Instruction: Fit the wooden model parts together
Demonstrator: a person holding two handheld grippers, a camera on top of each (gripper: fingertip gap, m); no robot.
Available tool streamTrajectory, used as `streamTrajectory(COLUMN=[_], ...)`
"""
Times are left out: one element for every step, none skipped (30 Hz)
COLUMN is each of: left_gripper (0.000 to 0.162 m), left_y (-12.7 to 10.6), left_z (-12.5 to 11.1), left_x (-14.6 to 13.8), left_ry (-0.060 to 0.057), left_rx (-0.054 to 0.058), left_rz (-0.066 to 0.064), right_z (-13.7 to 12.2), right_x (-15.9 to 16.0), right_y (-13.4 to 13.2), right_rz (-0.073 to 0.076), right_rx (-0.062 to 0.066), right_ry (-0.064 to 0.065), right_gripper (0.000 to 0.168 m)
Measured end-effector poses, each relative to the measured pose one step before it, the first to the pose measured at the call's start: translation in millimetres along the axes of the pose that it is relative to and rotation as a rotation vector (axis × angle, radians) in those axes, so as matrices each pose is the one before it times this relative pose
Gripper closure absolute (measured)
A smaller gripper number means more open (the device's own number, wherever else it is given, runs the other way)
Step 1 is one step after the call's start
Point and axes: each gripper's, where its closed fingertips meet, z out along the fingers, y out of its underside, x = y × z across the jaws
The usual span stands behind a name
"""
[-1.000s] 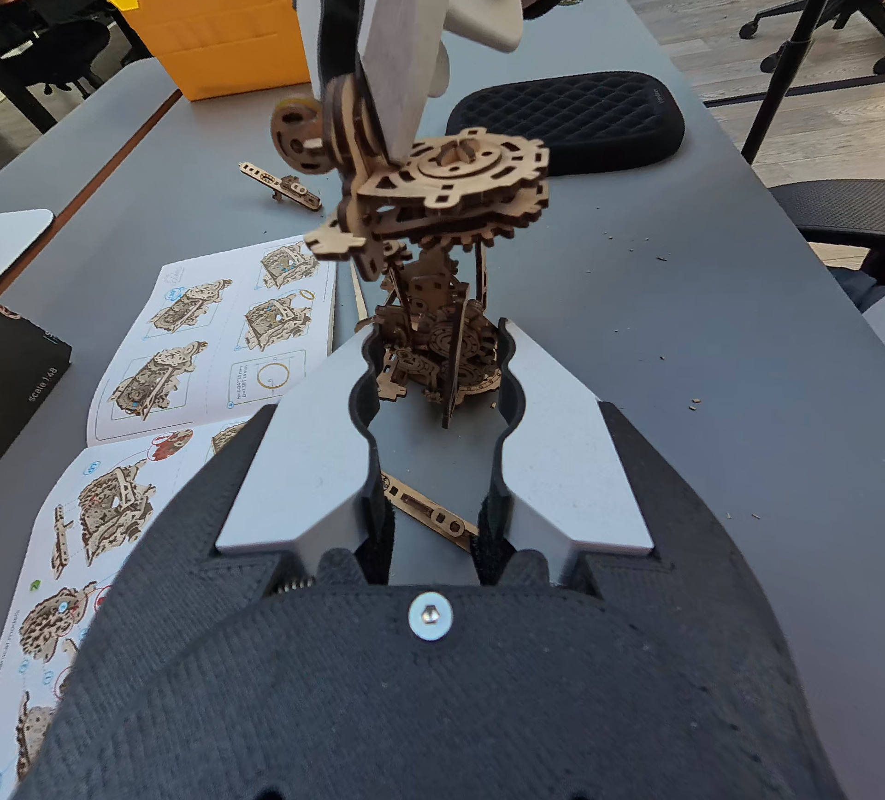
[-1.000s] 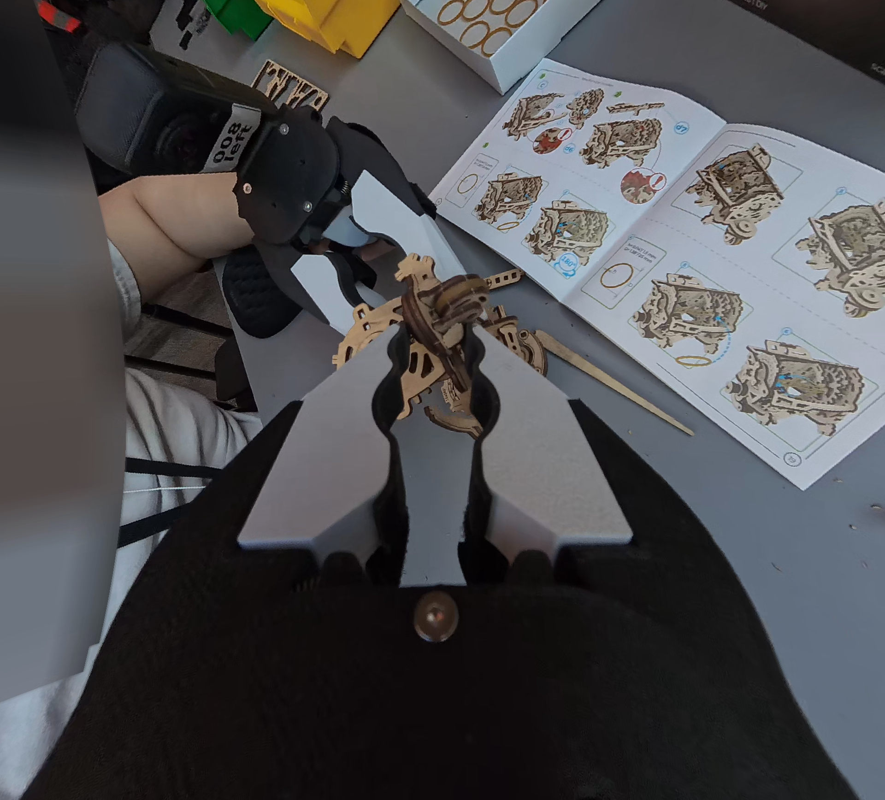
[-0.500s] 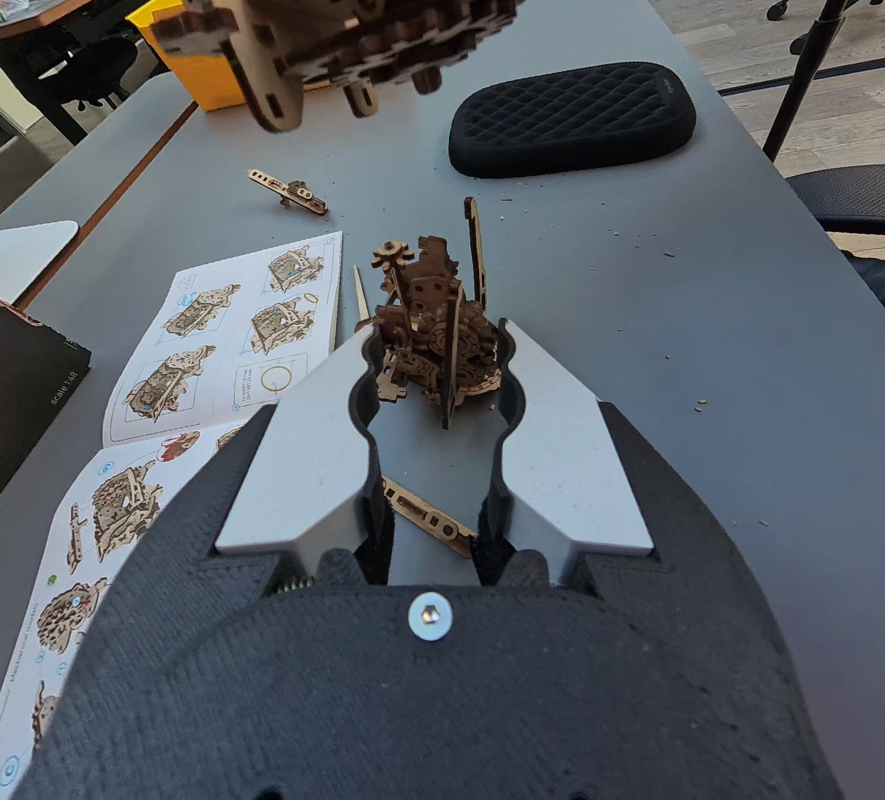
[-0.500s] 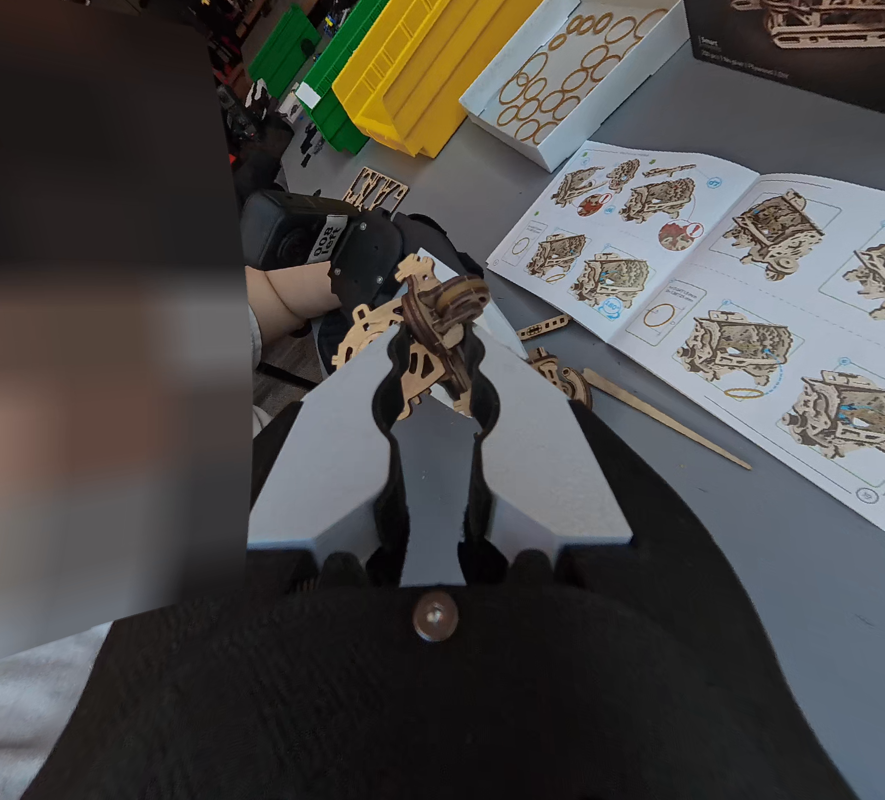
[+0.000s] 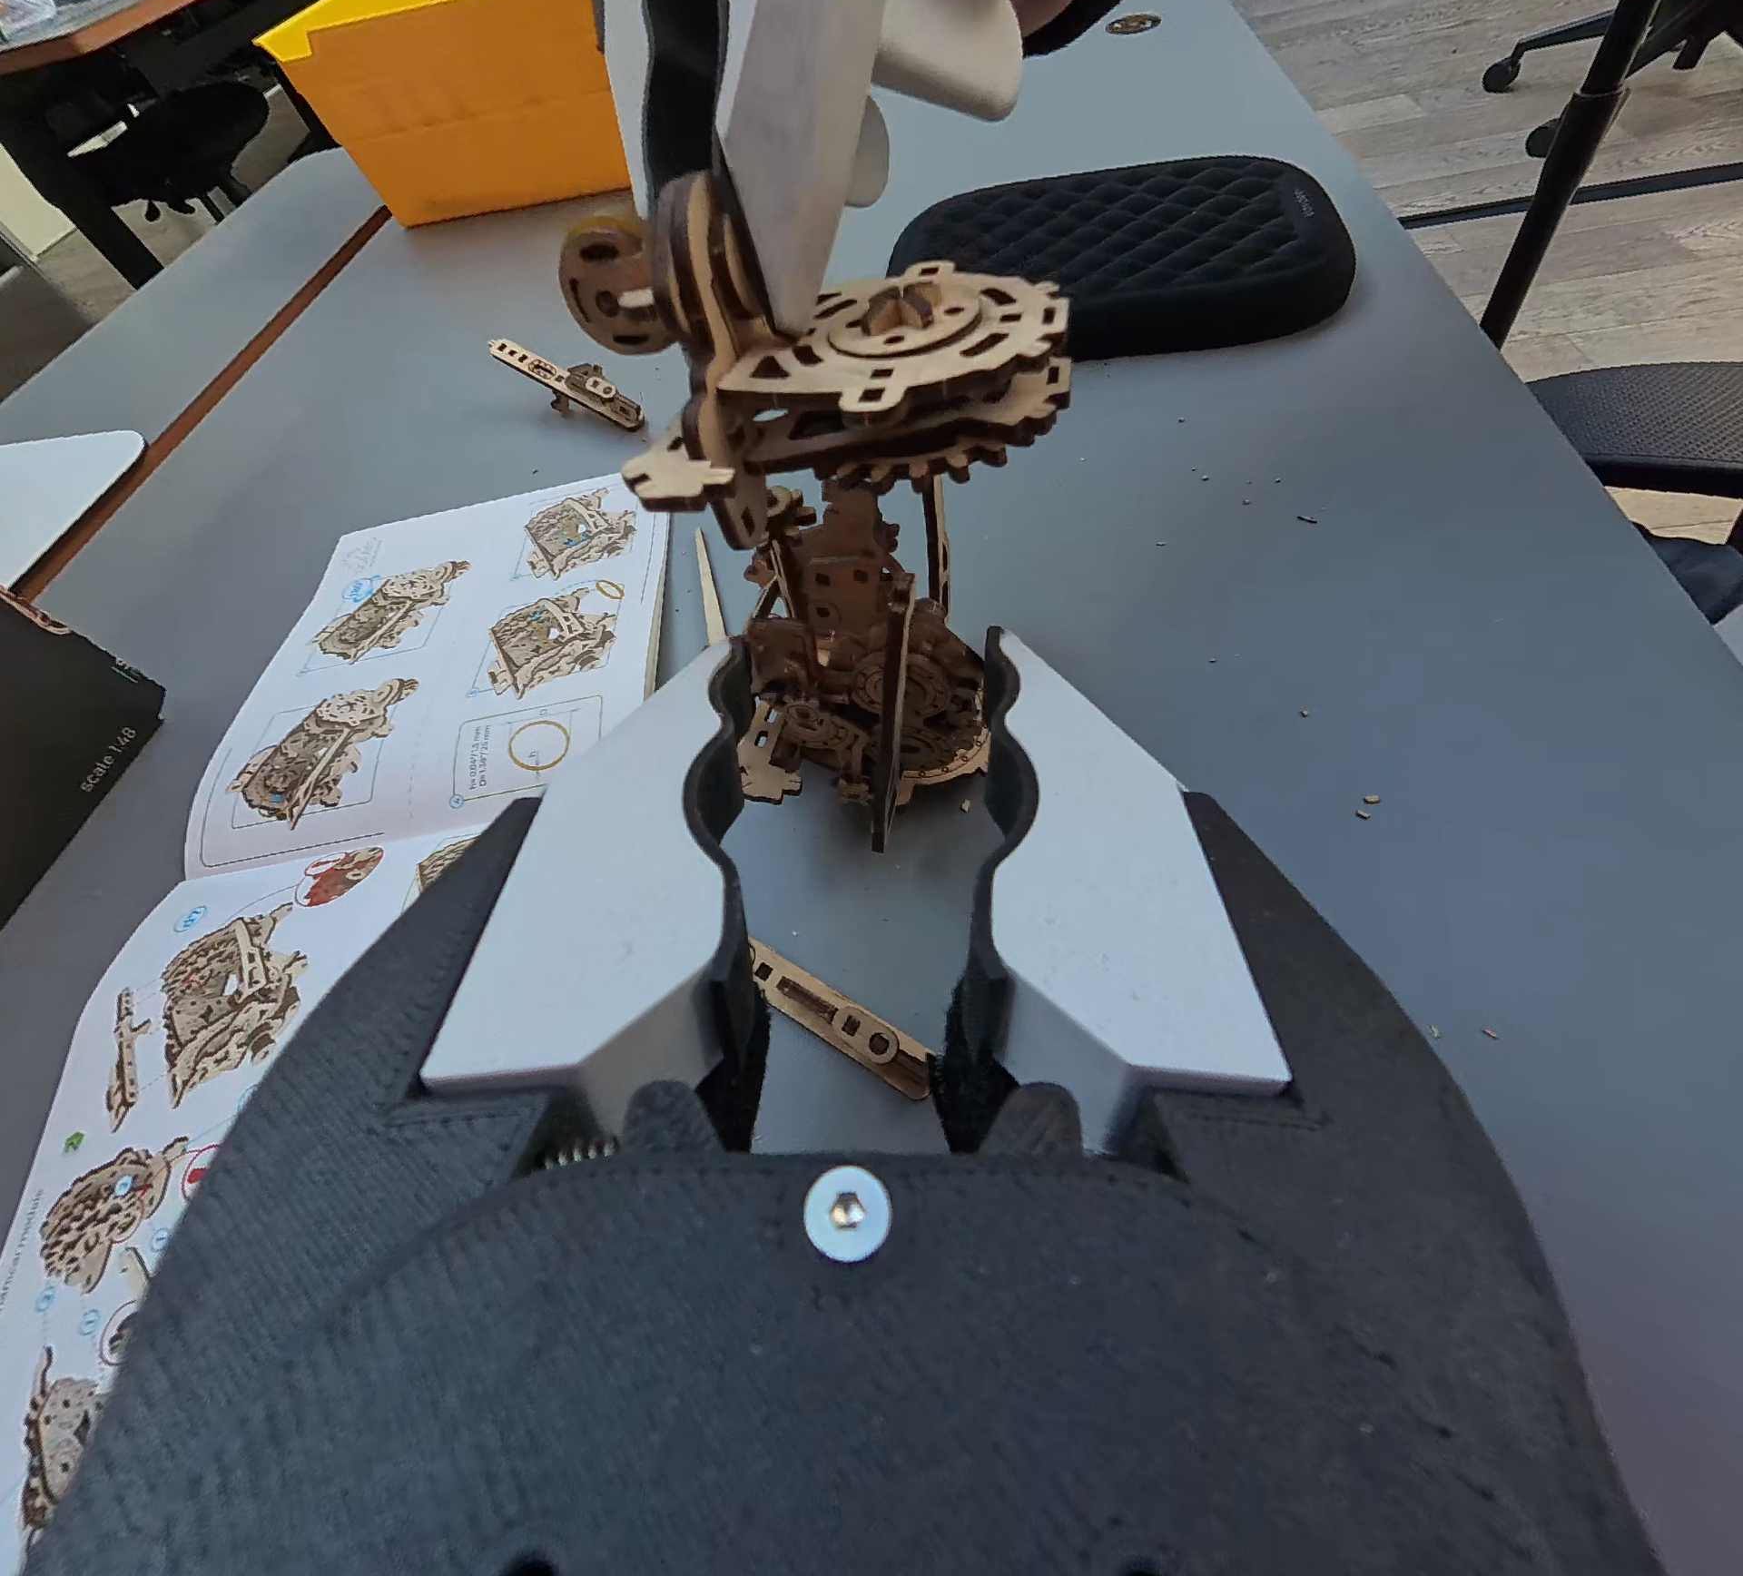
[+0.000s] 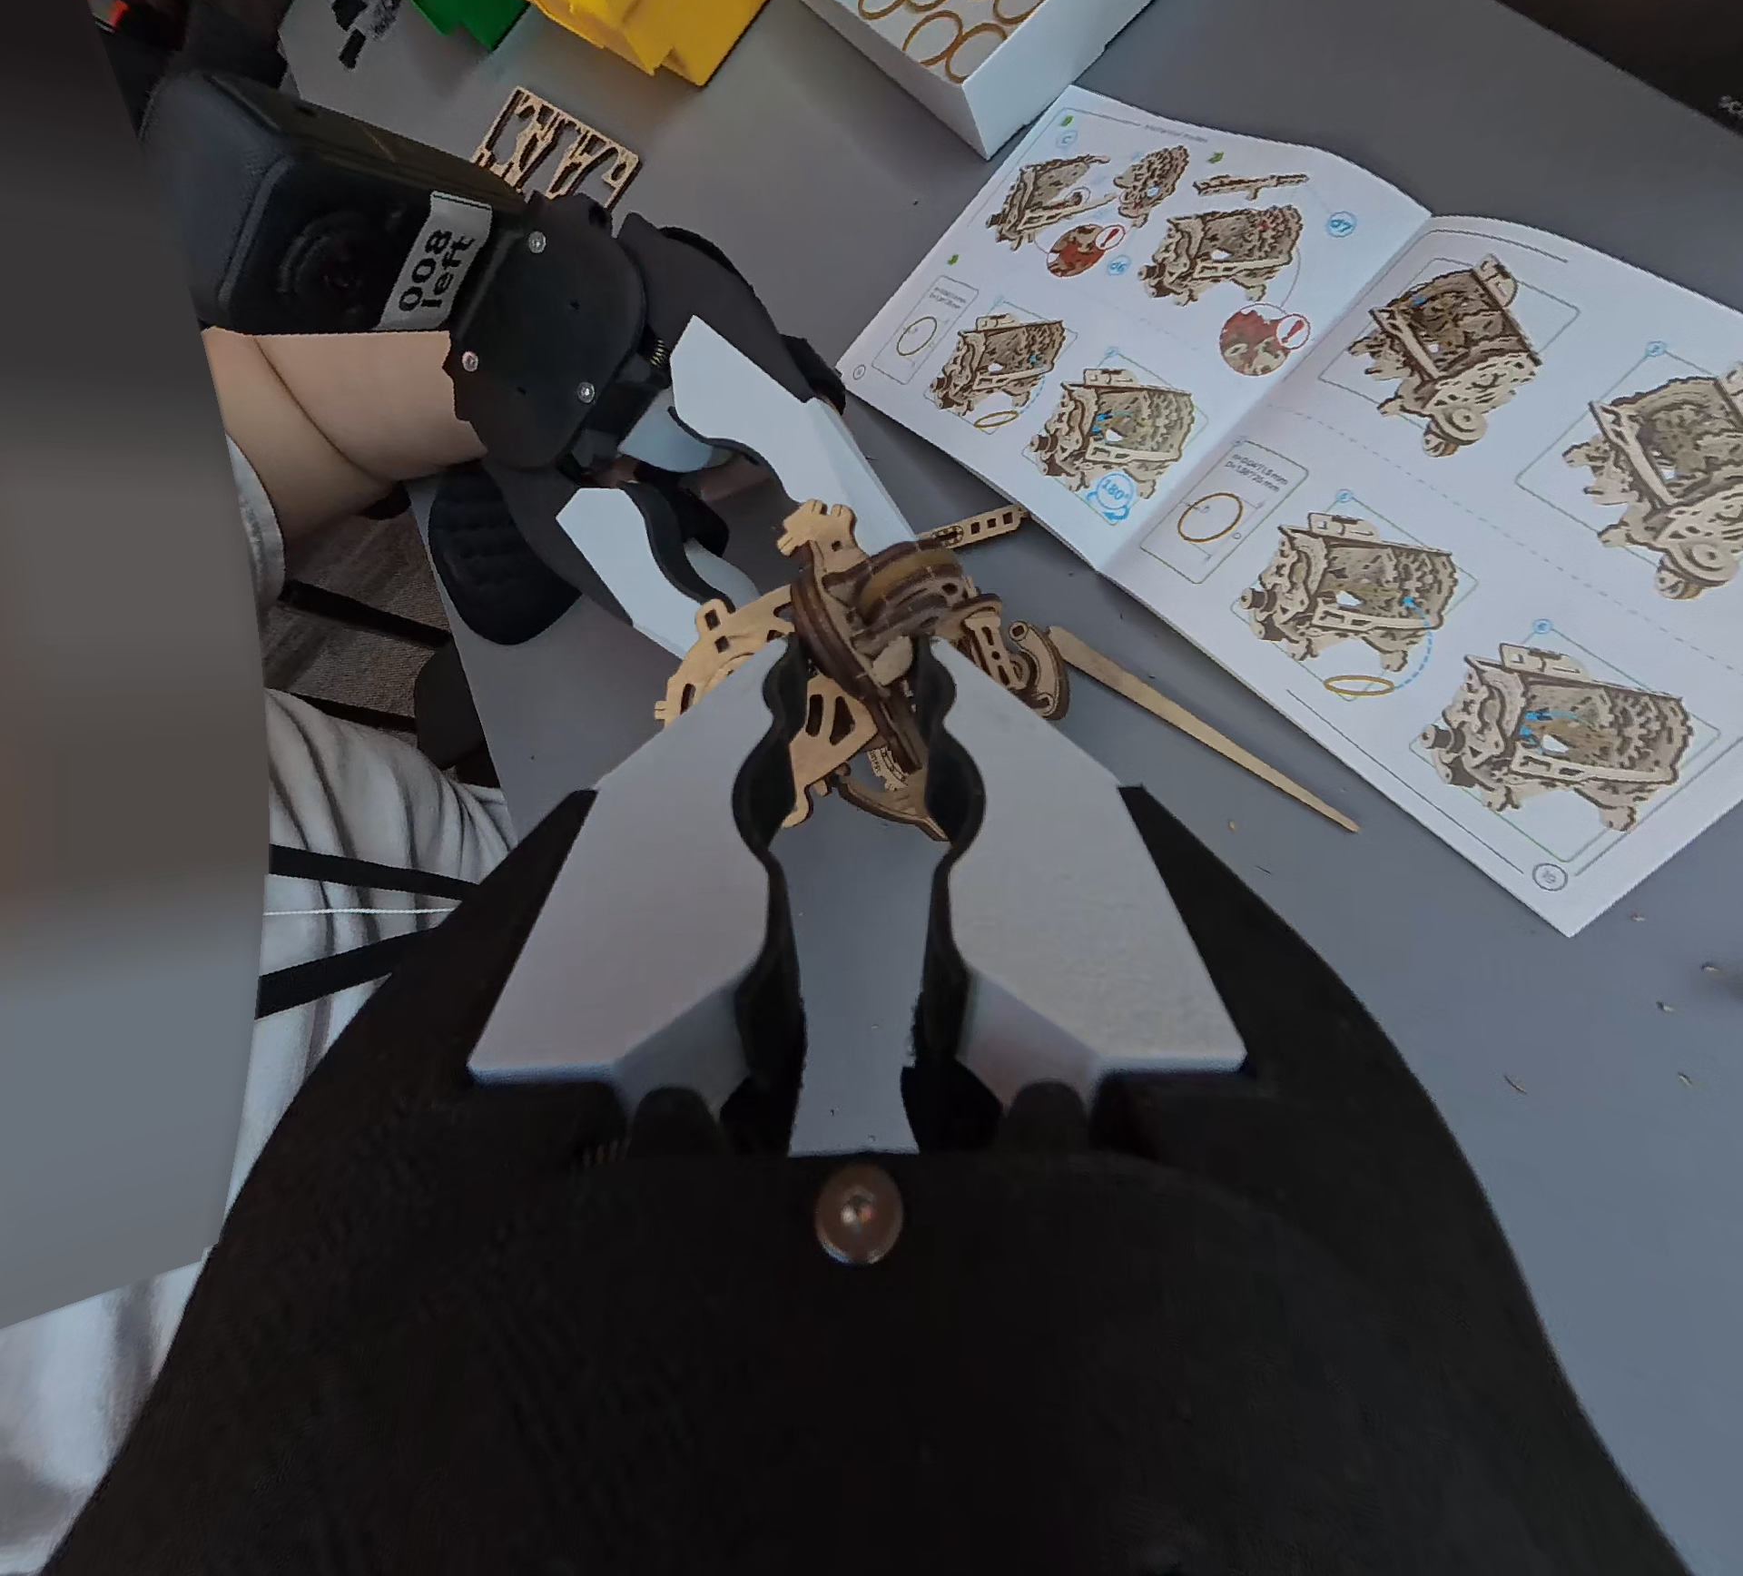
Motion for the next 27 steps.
streamTrajectory(left_gripper=[0.114, 0.112, 0.111, 0.111, 0.112, 0.112, 0.112, 0.115, 0.116, 0.116, 0.117, 0.117, 0.117, 0.117, 0.116, 0.116, 0.114, 0.113, 0.113, 0.113, 0.113, 0.112, 0.11, 0.108, 0.106, 0.105, 0.103], left_y=[0.45, 0.63, 0.39, 0.16, -0.16, -0.01, -0.03, 0.2, 0.03, 0.09, 0.07, 0.06, 0.04, 0.0, -0.01, -0.2, -0.09, -0.21, -0.2, -0.04, 0.17, 0.25, 0.16, 0.44, 0.54, 0.21, 0.08], left_z=[0.17, 0.24, 0.25, 0.05, -0.05, 0.03, 0.07, 0.06, 0.05, -0.01, -0.05, 0.01, -0.02, -0.14, -0.12, -0.02, 0.21, 0.27, -0.11, -0.1, -0.08, 0.16, 0.19, 0.21, 0.29, 0.28, -0.04], left_x=[-0.07, 0.09, 0.37, 0.01, -0.08, 0.18, 0.1, 0.59, 0.44, 0.05, 0.0, -0.02, -0.11, -0.12, -0.07, 0.26, 0.81, 0.59, 0.02, -0.05, -0.2, 0.13, 0.55, 0.49, 0.35, 0.59, 0.01], left_ry=[-0.0008, 0.0, 0.0012, -0.0012, -0.0015, 0.0, 0.0003, 0.004, 0.0025, -0.0001, 0.0002, 0.0006, 0.0006, 0.001, 0.0016, 0.0035, 0.0082, 0.0075, 0.0033, 0.0013, -0.0008, -0.0002, 0.0022, 0.0019, -0.0001, 0.001, -0.0031], left_rx=[-0.0018, -0.0027, -0.0018, 0.0, 0.0002, -0.0005, -0.0002, -0.0002, 0.0004, -0.0012, -0.0006, 0.0007, 0.0014, 0.0013, 0.0015, 0.003, 0.0036, 0.0036, 0.0014, 0.0001, -0.0003, -0.0012, -0.0015, -0.0031, -0.0036, -0.0019, -0.0005], left_rz=[0.0003, -0.0002, -0.0007, 0.0008, 0.0022, 0.0017, 0.0006, 0.0001, 0.0002, 0.0018, 0.0017, -0.001, -0.0025, -0.0034, -0.0042, -0.0066, -0.0103, -0.0116, -0.0067, -0.0011, 0.0014, 0.001, 0.001, 0.0014, 0.0025, 0.0039, 0.0037], right_z=[0.45, 0.18, 0.1, 0.1, 0.31, 0.69, 0.9, 1.06, 1.21, 0.99, 0.73, 0.29, -0.19, -0.26, 0.08, 0.34, 0.39, 0.34, -0.07, -0.44, -0.43, -0.16, -0.32, -0.7, -1.44, -1.96, -2.1], right_x=[1.33, 0.83, 0.7, 0.74, -0.64, -0.93, -0.65, -0.24, 0.3, 0.34, 0.38, 0.31, 0.38, 0.88, 0.18, -1.08, -1.2, -0.94, -0.84, -0.77, -1.23, -0.99, -0.67, 0.34, 1.09, -0.19, -1.44], right_y=[0.31, -0.18, -0.38, -0.31, -0.33, 0.1, 0.36, 0.47, 0.62, 0.34, 0.33, -0.61, -1.42, -0.57, 0.23, 0.22, -0.07, -0.36, -1.59, -2.67, -2.12, -1.23, -1.57, -2.55, -2.83, -3.53, -4.11], right_rz=[0.0105, 0.0094, 0.0083, 0.0064, 0.0023, 0.0017, 0.001, -0.0036, -0.0049, -0.0081, -0.0091, -0.0081, -0.0045, -0.0011, -0.003, -0.0038, -0.0025, -0.0055, -0.0114, -0.0155, -0.0157, -0.0138, -0.0157, -0.0132, -0.0068, -0.0105, -0.0188], right_rx=[-0.0013, 0.0019, 0.0028, 0.0031, 0.0023, -0.0002, -0.0024, -0.0028, -0.005, -0.004, -0.0058, -0.0005, 0.0065, 0.0011, -0.0035, -0.0017, -0.0002, 0.0005, 0.0077, 0.0123, 0.0073, 0.0005, 0.0034, 0.0132, 0.0132, 0.0194, 0.0251], right_ry=[0.0052, 0.0006, 0.0003, 0.0007, -0.0051, -0.0061, -0.0017, 0.0028, 0.0075, 0.0086, 0.0098, 0.0077, 0.0084, 0.0096, 0.0058, -0.001, -0.0009, 0.0033, 0.0064, 0.0067, 0.0044, 0.002, 0.0019, 0.007, 0.0078, -0.002, -0.0104], right_gripper=[0.147, 0.147, 0.147, 0.147, 0.147, 0.147, 0.147, 0.147, 0.147, 0.147, 0.148, 0.147, 0.148, 0.148, 0.148, 0.147, 0.147, 0.147, 0.148, 0.148, 0.148, 0.148, 0.148, 0.148, 0.148, 0.148, 0.148])
